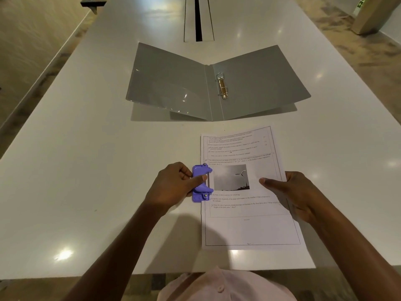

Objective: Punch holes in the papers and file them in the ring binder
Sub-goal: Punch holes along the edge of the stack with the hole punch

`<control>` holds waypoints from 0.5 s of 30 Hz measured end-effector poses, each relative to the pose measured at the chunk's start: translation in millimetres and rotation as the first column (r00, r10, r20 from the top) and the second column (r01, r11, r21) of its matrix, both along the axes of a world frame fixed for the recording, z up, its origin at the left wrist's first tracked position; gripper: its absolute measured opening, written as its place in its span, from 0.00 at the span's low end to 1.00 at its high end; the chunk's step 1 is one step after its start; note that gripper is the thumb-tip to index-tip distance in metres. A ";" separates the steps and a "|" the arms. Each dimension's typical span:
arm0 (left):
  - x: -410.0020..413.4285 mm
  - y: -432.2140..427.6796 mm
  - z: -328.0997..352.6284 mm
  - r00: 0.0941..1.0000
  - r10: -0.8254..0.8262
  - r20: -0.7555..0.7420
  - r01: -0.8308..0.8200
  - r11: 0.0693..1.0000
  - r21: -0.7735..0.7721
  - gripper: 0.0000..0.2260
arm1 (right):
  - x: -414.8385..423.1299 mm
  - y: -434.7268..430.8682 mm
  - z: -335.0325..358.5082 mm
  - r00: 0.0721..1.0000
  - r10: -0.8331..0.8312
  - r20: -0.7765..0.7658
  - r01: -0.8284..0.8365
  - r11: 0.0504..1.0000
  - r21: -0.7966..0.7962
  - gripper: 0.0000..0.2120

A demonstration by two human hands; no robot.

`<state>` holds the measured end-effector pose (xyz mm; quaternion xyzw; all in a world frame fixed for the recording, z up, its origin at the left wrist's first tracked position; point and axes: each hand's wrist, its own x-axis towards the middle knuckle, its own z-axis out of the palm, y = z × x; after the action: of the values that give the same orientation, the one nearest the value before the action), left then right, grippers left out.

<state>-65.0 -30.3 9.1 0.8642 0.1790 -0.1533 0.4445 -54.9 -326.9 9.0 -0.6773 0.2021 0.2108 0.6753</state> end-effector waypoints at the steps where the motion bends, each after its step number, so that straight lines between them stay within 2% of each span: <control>1: 0.2 -0.3 0.4 1.000 -0.002 0.000 0.002 1.000 0.005 0.18 | -0.2 0.4 0.6 1.000 0.000 0.000 0.000 1.000 0.003 0.06; 15: 3.0 0.8 0.8 1.000 0.004 -0.022 -0.005 1.000 -0.020 0.19 | 2.0 0.4 -0.5 1.000 0.001 -0.016 -0.001 1.000 -0.008 0.07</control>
<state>-62.0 -29.4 9.9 0.8575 0.1842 -0.1635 0.4517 -52.9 -326.5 8.5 -0.6785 0.2080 0.2158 0.6707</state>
